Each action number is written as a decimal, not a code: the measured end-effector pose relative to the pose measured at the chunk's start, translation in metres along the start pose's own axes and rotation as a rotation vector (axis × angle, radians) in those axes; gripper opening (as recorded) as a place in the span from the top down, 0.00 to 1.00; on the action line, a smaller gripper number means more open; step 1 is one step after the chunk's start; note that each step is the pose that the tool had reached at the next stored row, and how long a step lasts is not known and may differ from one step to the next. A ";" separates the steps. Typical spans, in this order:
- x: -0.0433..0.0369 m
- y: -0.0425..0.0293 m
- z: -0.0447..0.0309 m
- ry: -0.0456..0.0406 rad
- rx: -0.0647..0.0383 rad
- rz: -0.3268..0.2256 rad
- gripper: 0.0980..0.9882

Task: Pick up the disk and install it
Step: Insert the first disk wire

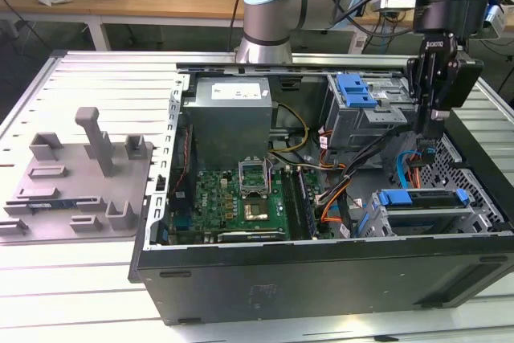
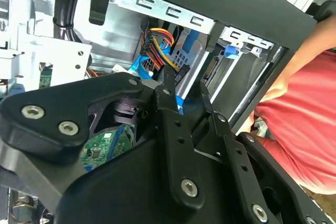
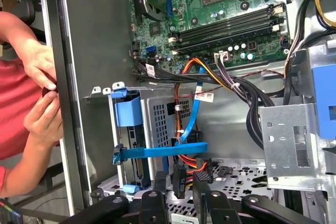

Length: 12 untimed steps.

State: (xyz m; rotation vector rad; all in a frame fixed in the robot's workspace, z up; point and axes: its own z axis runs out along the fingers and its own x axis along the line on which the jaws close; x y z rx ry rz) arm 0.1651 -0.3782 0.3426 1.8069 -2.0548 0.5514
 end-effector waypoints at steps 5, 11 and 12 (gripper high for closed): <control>-0.0022 0.0003 0.0039 0.0217 0.003 0.000 0.73; -0.0038 0.0006 0.0066 0.0352 0.006 0.001 0.73; -0.0038 0.0009 0.0067 0.0370 0.006 0.001 0.73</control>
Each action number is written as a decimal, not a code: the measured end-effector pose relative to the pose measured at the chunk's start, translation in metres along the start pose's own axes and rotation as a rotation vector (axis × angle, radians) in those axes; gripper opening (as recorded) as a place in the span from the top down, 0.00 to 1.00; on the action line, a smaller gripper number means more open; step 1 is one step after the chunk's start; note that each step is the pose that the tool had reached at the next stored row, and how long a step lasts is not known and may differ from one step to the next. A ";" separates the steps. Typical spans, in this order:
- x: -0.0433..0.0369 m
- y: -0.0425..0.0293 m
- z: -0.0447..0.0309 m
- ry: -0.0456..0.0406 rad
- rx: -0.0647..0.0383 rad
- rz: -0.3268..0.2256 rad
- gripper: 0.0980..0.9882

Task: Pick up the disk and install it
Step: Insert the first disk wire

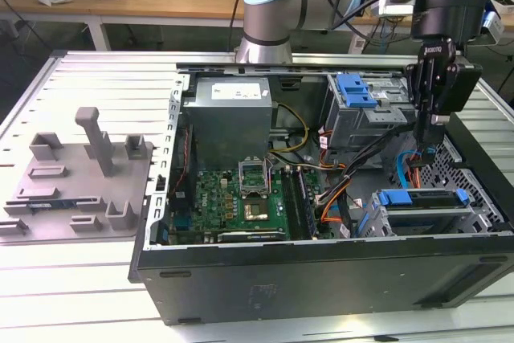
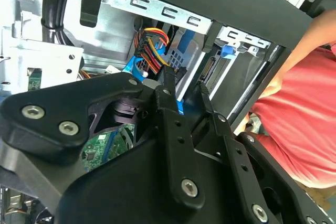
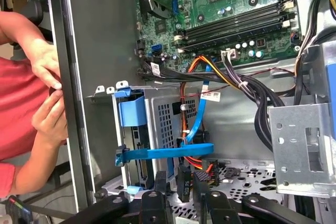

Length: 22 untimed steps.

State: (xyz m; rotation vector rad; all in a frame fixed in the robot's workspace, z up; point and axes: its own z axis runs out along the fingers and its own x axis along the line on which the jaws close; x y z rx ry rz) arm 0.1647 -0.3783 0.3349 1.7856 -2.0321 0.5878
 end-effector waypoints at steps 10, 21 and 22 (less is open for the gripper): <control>-0.0056 0.0032 0.0004 0.0213 0.013 0.021 0.73; -0.0069 0.0025 0.0023 0.0487 0.013 0.027 0.73; -0.0070 0.0025 0.0024 0.0497 0.013 0.027 0.82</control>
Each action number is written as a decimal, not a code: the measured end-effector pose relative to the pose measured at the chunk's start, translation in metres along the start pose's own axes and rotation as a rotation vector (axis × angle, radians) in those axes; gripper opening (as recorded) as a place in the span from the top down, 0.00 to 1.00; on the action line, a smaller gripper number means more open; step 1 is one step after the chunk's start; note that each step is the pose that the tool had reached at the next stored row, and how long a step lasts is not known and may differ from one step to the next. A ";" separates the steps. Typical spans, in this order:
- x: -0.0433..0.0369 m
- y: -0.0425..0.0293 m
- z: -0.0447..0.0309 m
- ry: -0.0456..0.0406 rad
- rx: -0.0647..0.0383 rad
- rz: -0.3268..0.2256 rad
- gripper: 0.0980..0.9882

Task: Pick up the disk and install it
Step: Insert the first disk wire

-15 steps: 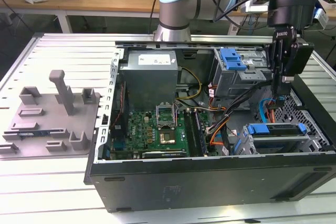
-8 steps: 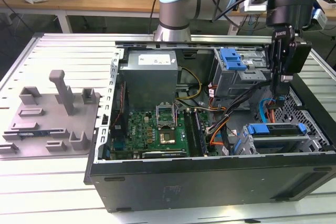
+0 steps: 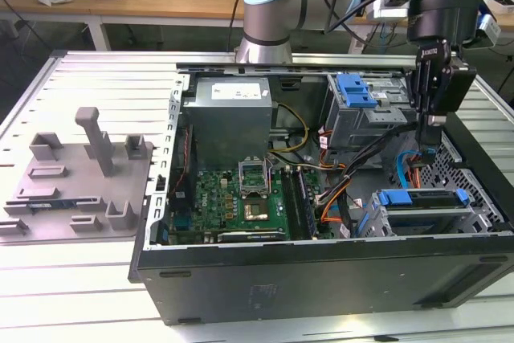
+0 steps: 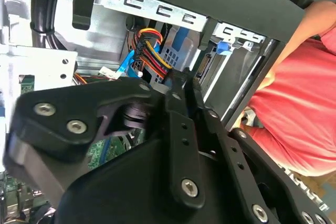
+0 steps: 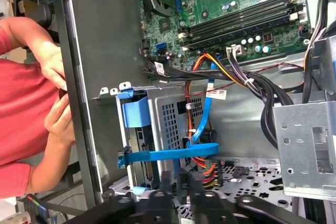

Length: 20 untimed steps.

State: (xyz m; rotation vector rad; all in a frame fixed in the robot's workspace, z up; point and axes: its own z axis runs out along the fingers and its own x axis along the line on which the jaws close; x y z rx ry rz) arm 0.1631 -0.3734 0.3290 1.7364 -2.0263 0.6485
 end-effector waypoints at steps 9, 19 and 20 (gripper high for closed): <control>0.0155 -0.0024 0.0077 -0.0022 0.000 0.000 0.93; 0.0337 -0.0053 0.0097 -0.1618 -0.024 -0.001 0.93; 0.0354 -0.0055 0.0095 -0.1710 -0.026 -0.001 0.93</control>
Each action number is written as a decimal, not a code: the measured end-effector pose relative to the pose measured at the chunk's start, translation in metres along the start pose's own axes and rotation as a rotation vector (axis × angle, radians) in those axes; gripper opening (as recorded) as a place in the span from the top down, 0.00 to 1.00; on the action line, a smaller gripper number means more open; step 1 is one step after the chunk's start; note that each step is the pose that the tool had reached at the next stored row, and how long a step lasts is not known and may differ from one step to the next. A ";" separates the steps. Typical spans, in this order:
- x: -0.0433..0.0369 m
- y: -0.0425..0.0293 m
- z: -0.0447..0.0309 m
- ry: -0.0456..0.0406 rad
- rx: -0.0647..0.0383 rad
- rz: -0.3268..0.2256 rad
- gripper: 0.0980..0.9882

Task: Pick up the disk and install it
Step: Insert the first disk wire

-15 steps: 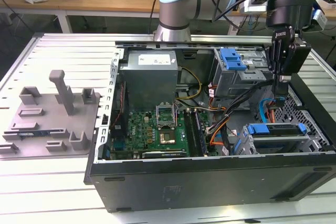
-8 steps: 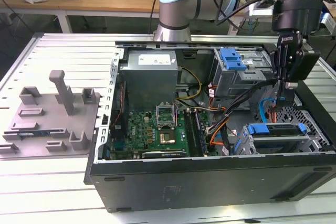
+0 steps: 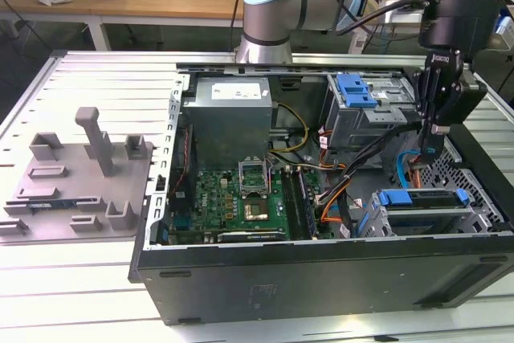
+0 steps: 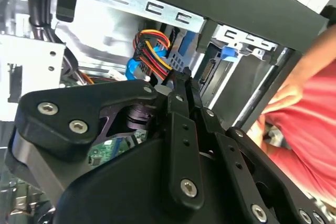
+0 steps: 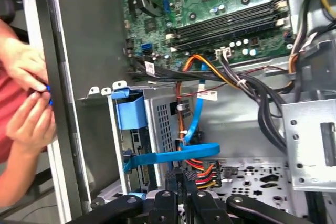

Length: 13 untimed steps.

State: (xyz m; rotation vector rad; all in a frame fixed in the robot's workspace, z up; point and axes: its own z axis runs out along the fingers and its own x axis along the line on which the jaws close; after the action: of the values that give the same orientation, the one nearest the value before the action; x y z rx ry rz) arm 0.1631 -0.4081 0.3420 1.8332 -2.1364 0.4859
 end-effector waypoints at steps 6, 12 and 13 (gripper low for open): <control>0.0217 -0.0033 0.0029 -0.0430 -0.007 0.000 0.93; 0.0366 -0.0055 0.0039 -0.0808 -0.012 0.000 0.93; 0.0400 -0.0061 0.0046 -0.0880 -0.013 0.000 0.93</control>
State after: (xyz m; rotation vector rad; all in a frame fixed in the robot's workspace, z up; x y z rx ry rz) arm 0.1630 -0.4466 0.3552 1.8800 -2.1908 0.3968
